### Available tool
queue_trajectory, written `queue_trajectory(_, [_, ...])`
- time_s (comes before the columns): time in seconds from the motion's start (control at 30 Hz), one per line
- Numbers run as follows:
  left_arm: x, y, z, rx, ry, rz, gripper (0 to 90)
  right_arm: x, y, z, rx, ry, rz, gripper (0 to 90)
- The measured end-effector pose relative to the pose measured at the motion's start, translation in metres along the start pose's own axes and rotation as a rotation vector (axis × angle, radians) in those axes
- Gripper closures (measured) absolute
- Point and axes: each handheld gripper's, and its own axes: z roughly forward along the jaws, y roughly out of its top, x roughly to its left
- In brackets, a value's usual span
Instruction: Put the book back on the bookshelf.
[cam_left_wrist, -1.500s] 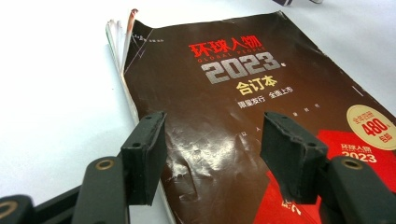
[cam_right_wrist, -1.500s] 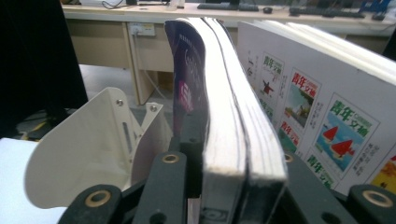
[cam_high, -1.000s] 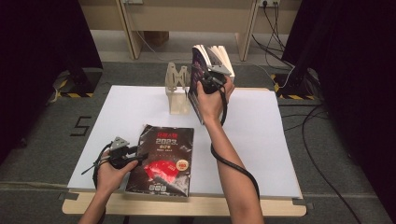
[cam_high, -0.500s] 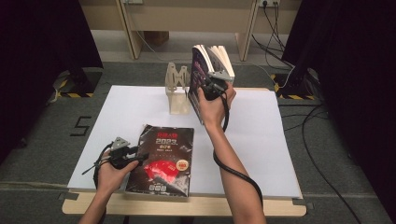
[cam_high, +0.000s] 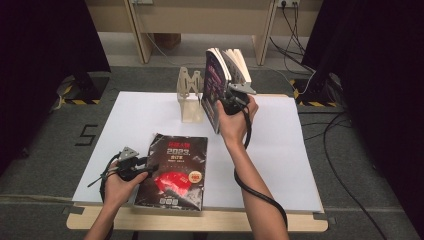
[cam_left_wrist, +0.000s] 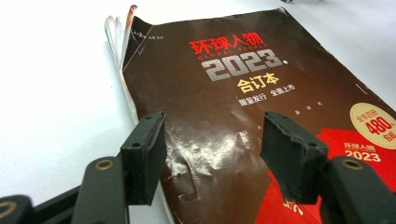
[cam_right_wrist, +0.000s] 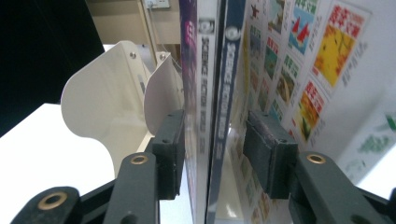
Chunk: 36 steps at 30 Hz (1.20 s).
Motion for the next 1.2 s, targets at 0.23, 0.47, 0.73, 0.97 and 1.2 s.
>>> queue_trajectory(0.23, [0.002,-0.001,0.001,0.007,0.008,-0.005,38.7,-0.004,-0.009,-0.011,0.018,0.025,0.002,56.7])
queue_trajectory(0.47, [0.007,-0.001,0.002,0.018,0.020,-0.021,38.2,-0.008,-0.022,-0.023,0.058,0.051,0.002,55.4])
queue_trajectory(0.73, [0.016,-0.004,0.006,0.039,0.054,-0.051,37.8,-0.017,-0.058,-0.032,0.166,0.113,0.036,55.2])
queue_trajectory(0.97, [0.018,-0.006,0.009,0.050,0.030,-0.082,38.4,-0.024,-0.084,-0.036,0.274,0.158,0.057,55.2])
queue_trajectory(1.2, [0.020,-0.003,0.013,0.056,0.020,-0.080,40.9,-0.027,-0.109,-0.036,0.337,0.180,0.060,55.1])
